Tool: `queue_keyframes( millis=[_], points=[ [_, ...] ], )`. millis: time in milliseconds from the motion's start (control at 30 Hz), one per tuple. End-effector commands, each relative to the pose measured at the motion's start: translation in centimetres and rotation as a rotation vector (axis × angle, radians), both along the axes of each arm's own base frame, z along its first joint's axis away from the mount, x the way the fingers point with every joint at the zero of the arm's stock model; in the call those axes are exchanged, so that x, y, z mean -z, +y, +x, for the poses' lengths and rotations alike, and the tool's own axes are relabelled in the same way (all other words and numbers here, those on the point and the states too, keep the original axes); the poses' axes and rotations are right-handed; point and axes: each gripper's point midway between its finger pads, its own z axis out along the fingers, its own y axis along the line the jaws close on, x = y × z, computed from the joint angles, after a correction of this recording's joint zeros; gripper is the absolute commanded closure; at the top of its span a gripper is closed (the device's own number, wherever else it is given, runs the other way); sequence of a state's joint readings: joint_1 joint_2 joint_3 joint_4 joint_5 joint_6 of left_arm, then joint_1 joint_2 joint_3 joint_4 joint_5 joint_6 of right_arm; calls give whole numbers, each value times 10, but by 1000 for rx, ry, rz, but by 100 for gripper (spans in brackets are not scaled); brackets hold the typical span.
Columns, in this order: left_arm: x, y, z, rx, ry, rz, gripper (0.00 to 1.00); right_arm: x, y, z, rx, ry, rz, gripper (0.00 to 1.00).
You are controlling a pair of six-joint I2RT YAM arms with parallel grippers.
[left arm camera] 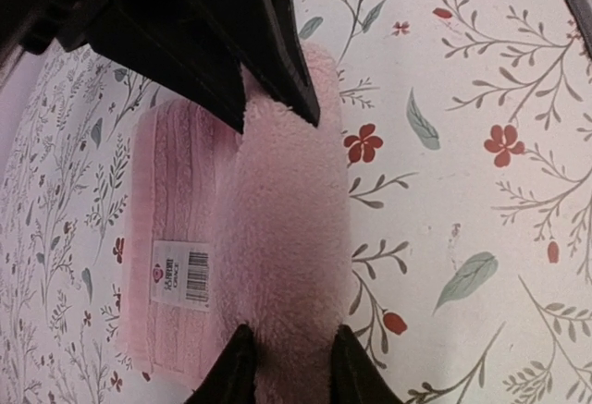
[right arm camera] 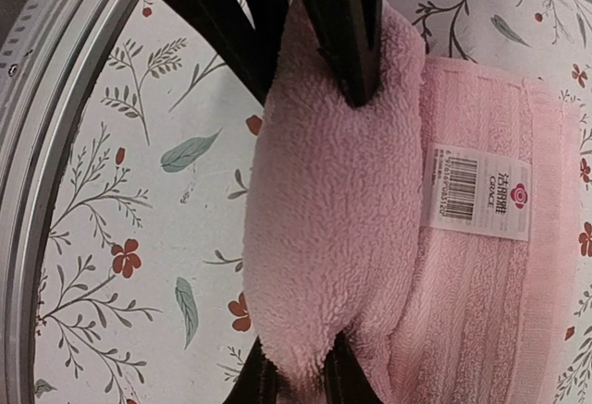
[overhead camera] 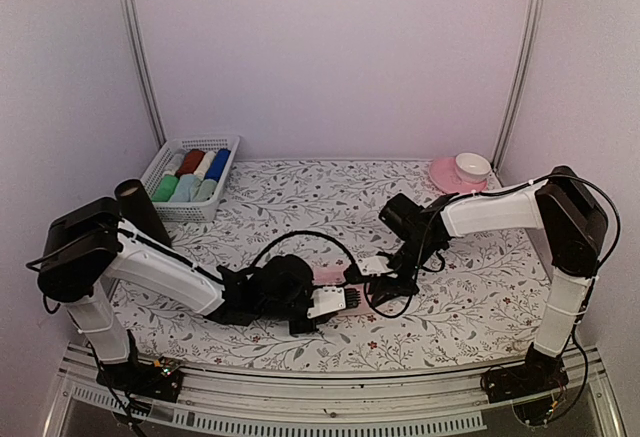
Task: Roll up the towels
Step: Roll the towel at the center of the board.
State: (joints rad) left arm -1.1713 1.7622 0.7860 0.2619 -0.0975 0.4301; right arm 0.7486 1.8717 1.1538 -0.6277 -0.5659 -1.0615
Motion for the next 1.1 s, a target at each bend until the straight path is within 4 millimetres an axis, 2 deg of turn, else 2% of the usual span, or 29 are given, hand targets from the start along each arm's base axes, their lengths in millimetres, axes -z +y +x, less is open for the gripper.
queue_keyframes(
  millis=[0,67,200,300,367,567,733,833,1067],
  points=[
    [29,11,-10,-25,87,98,78,5,-13,-10,23,79,-49,89],
    [36,15,-13,-33,118,119,84,-4,-13,-6,30,53,-25,83],
    [43,20,-17,-54,220,132,92,-19,-18,5,54,-22,20,65],
    [47,25,-14,-92,319,132,93,-34,-23,11,66,-114,63,53],
    [47,28,-12,-110,380,115,93,-42,-26,14,72,-170,90,49],
    [38,27,-7,-121,566,42,90,-58,-32,11,49,-298,168,46],
    [39,25,1,-138,686,27,88,-65,-26,2,6,-353,207,44],
    [45,27,9,-175,751,28,89,-59,-18,-4,-17,-377,193,44],
    [52,36,14,-213,855,0,90,-35,-12,1,0,-393,131,44]
  ],
)
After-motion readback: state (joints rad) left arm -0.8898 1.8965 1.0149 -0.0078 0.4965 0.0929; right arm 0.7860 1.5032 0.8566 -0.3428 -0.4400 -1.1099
